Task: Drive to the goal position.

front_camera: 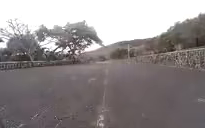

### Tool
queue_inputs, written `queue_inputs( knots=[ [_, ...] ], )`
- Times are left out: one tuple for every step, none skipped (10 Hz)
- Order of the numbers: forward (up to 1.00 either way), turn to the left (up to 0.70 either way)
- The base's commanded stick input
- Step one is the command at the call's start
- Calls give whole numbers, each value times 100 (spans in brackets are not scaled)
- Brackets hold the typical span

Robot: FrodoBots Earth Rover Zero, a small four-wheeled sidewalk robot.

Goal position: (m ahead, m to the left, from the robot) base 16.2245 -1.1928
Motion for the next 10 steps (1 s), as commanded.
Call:
queue_inputs(
  knots=[
    [70, 0],
    [70, 0],
    [70, 0],
    [70, 0],
    [70, 0],
    [70, 0],
    [70, 0],
    [70, 0],
    [70, 0],
    [70, 0]
  ],
)
